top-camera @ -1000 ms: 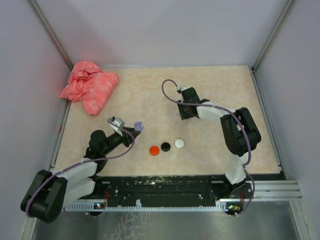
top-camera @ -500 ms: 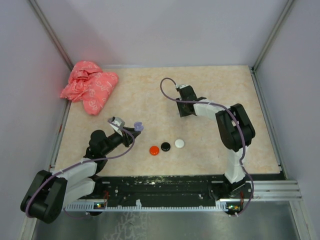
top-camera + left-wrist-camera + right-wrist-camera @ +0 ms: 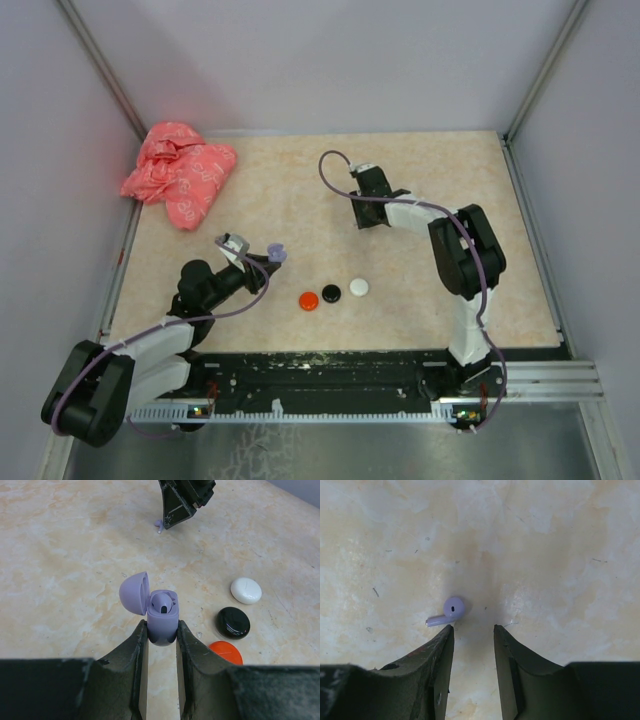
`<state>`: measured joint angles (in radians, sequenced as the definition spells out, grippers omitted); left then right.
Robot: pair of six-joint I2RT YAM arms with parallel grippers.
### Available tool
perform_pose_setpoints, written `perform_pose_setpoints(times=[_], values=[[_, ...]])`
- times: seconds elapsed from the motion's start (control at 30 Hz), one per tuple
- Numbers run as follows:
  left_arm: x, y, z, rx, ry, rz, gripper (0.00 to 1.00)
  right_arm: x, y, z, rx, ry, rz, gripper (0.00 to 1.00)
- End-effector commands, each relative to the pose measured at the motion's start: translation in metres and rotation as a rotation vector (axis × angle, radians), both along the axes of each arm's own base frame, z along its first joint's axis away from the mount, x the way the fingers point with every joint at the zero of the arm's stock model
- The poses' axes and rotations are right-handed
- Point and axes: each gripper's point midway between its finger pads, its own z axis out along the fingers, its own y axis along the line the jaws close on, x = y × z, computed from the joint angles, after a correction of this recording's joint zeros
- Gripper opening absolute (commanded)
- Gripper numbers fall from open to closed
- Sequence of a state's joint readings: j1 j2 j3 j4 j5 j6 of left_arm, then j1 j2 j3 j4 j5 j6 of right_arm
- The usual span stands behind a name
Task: Insert the wireless bluetooth earbuds into the charging case
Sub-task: Adjust the earbud at the center of the board, then pick up the earbud from the center of the board.
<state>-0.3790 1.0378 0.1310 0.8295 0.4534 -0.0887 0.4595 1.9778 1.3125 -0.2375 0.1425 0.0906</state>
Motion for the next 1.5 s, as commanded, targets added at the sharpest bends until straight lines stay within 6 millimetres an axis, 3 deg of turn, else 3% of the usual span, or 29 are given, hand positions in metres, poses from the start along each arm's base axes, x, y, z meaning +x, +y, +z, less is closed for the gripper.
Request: perform_pose_setpoints(times=[0.0,0.47,1.13,1.47], values=[[0.005,-0.002,0.014,-0.015,-0.044,-0.01,0.0,0.016,0.016,0.051,0.094,-0.084,0.023,0.38],[0.004,-0.003,0.014,-0.014,-0.043,-0.014,0.0,0.031,0.026,0.035,0.095,-0.064,0.033,0.35],[0.003,-0.004,0.015,-0.018,-0.043,-0.027,0.0,0.023,0.024,0.006,0.067,0.017,0.033,0.25],[0.001,-0.01,0.018,-0.03,-0.043,-0.062,0.0,0.018,0.022,-0.001,0.053,0.044,0.039,0.25]])
